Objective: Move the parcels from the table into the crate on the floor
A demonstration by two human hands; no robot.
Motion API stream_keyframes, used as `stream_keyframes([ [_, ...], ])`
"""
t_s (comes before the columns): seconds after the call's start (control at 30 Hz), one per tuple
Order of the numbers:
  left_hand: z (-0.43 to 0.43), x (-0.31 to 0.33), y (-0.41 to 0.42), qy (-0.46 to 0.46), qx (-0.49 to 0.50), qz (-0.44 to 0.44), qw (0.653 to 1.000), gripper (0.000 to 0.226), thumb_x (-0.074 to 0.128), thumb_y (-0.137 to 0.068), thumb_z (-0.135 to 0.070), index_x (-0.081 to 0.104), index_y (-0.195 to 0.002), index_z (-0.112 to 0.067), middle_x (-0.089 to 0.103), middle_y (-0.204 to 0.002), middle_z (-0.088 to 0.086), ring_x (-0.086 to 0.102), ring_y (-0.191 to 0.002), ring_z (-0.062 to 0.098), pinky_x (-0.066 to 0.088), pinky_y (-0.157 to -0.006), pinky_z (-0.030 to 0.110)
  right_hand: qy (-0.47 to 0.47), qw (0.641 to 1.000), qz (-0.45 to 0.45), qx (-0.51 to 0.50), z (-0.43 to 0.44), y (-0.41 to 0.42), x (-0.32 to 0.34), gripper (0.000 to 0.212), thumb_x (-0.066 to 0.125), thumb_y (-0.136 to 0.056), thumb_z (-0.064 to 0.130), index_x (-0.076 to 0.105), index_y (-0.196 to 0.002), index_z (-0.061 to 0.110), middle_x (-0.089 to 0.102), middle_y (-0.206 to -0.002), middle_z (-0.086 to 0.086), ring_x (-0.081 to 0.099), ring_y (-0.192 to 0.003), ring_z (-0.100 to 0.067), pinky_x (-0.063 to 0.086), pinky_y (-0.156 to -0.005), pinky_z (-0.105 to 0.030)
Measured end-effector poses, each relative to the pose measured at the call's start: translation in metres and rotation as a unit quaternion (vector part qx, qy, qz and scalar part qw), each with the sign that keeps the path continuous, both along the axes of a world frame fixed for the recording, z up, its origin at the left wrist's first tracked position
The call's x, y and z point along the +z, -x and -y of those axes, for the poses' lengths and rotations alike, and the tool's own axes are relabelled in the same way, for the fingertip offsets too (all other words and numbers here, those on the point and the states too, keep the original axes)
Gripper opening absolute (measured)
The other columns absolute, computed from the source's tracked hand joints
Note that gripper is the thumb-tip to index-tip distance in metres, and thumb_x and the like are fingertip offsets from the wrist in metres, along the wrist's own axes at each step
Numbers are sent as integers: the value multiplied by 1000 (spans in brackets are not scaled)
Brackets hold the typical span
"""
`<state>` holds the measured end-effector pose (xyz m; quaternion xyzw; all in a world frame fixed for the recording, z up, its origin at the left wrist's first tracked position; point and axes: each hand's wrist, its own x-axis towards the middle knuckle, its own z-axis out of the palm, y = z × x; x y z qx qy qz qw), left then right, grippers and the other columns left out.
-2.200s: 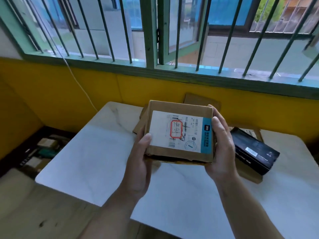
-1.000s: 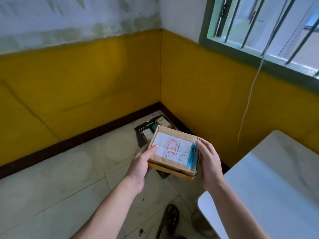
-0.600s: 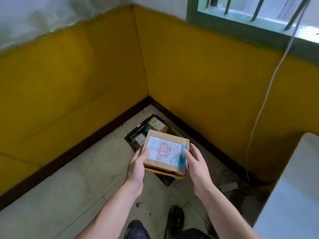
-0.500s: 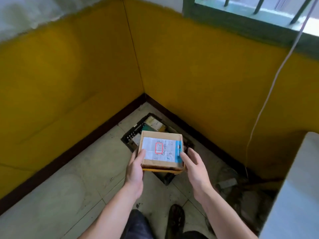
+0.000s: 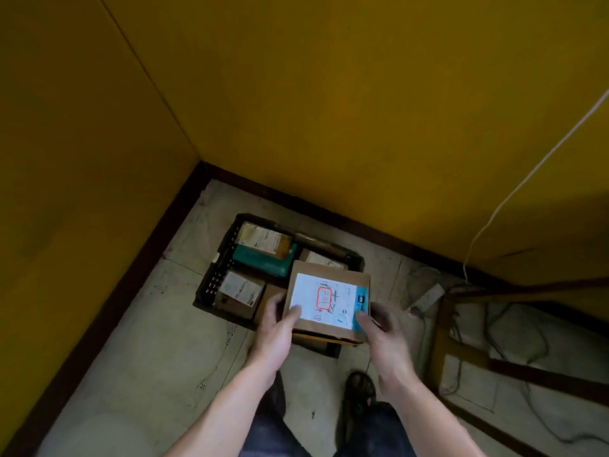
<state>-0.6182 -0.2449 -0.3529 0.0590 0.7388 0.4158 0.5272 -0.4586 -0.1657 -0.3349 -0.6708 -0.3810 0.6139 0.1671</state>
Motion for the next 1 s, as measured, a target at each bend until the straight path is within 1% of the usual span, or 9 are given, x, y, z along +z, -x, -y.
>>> stream_keyframes([
  [0.1,-15,-40,29,13,-29,-3,999,26,55,-99,-25,54,-118,-43,65,-112,-13,58,-102,3,46,-83,28,10,1000,21,-19,-6,28,-39,23,62,-95,21,58,-102,42,65,-98,24,64,-81,11,46,-60,-10],
  [0.2,-36,-85,43,32,-49,-22,998,28,54,-99,-26,57,-98,-54,63,-104,-23,57,-98,-2,44,-77,23,21,998,41,-46,-17,45,-86,23,62,-94,23,62,-98,45,67,-97,25,62,-86,7,45,-65,-16],
  [0.27,-51,-121,48,47,-71,-32,996,26,52,-100,-29,60,-104,-53,65,-108,-18,60,-96,-1,47,-71,22,30,996,56,-63,-28,51,-121,23,62,-95,23,62,-98,46,67,-101,19,63,-87,5,50,-67,-20],
  [0.37,-74,-182,51,63,-83,-47,993,25,52,-100,-26,59,-118,-41,66,-114,-9,65,-98,11,57,-76,33,28,995,68,-66,-47,56,-181,24,62,-95,18,62,-105,39,69,-102,15,66,-97,-9,55,-82,-32],
  [0.5,-103,-246,52,84,-114,-76,987,25,52,-100,-26,55,-119,-42,57,-95,-23,56,-79,-4,42,-57,13,27,994,78,-73,-74,56,-250,22,60,-95,17,60,-102,38,64,-94,21,65,-98,-11,50,-77,-25],
  [0.6,-124,-287,50,88,-124,-80,985,30,51,-101,-25,57,-130,-31,62,-119,-11,58,-92,1,38,-60,12,34,996,74,-42,-90,54,-290,22,56,-98,22,63,-99,42,69,-103,13,65,-100,-14,53,-88,-35],
  [0.67,-136,-307,48,99,-120,-95,983,34,52,-100,-25,55,-134,-32,59,-131,-4,56,-103,6,37,-60,11,45,996,70,-33,-100,53,-309,23,55,-98,22,66,-112,36,69,-114,5,65,-106,-19,54,-92,-42],
  [0.87,-161,-339,47,115,-144,-130,974,33,53,-100,-21,57,-131,-31,60,-132,0,54,-106,12,37,-60,12,88,995,35,-26,-118,48,-340,34,53,-96,16,61,-127,26,69,-118,-2,67,-105,-25,56,-90,-46],
  [1.0,-165,-337,44,121,-149,-141,971,36,54,-99,-19,56,-133,-28,60,-132,1,57,-114,19,39,-64,12,96,995,31,-13,-118,38,-337,26,56,-94,18,65,-116,28,70,-114,1,67,-104,-21,56,-91,-44],
])
